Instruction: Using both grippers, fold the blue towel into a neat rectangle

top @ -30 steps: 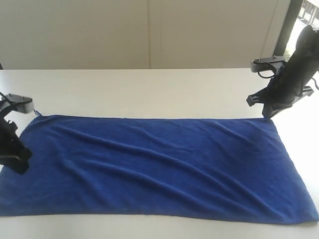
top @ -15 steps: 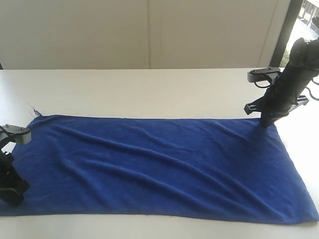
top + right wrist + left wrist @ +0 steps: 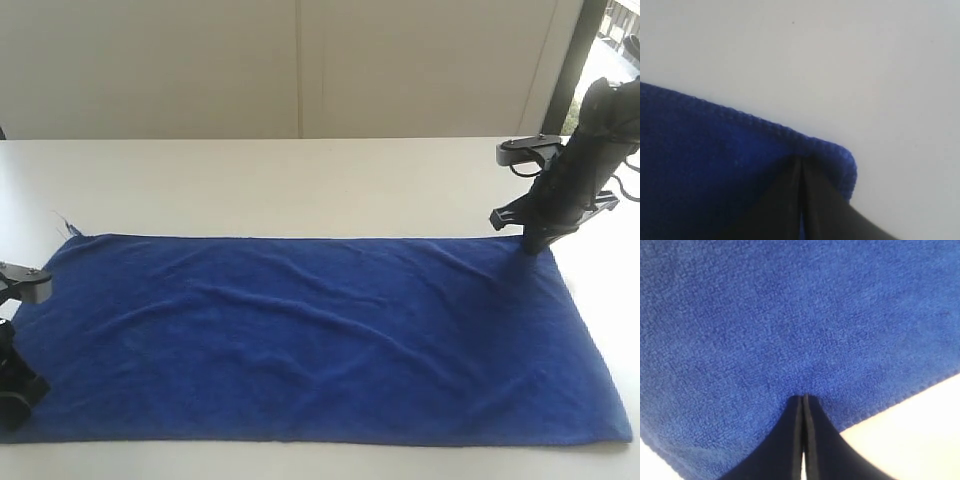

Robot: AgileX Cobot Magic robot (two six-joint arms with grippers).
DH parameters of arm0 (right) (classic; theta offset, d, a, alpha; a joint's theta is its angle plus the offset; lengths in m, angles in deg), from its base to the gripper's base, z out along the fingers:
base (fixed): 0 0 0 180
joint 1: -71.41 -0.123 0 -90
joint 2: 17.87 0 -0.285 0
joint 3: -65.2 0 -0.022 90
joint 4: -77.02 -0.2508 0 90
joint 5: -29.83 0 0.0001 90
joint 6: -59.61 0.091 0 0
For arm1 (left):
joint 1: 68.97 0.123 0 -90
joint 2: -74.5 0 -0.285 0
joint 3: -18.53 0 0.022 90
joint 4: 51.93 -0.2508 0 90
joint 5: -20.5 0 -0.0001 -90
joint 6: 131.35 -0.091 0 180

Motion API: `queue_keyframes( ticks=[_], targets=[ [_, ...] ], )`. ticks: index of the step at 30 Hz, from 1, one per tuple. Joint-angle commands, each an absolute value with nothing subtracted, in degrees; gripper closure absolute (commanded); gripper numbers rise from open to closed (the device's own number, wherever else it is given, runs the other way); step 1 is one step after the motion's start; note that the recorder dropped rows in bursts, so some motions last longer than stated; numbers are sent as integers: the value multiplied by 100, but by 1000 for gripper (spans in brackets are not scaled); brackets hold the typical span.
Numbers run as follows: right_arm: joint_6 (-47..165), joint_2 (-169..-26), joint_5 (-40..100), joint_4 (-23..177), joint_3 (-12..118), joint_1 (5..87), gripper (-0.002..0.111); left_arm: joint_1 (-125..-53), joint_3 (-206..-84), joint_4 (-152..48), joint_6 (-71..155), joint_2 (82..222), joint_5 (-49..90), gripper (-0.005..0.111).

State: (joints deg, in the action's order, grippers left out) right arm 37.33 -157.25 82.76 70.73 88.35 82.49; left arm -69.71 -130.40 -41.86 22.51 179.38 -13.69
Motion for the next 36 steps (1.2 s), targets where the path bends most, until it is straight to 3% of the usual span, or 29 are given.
queue_keyframes(
  ticks=[1,14,23,30,36],
  targets=[
    [3666,-15937,8137,7163,8794,8322,108,-6966,-12941,-4371,2320,17963,-1642,107],
    [3627,-15937,8138,6921,8794,8410,108,-6966,-12941,-4263,2320,17838,-1682,107],
    [3627,-15533,8112,6886,8936,8410,108,-6966,-13162,-4130,2320,16939,-1645,107],
    [3536,-14942,8357,6878,9010,8410,108,-6966,-13288,-4048,2336,16465,-556,107],
    [3448,-14600,9379,6719,8955,8410,108,-6966,-13288,-4048,2345,16532,541,107]
  ],
)
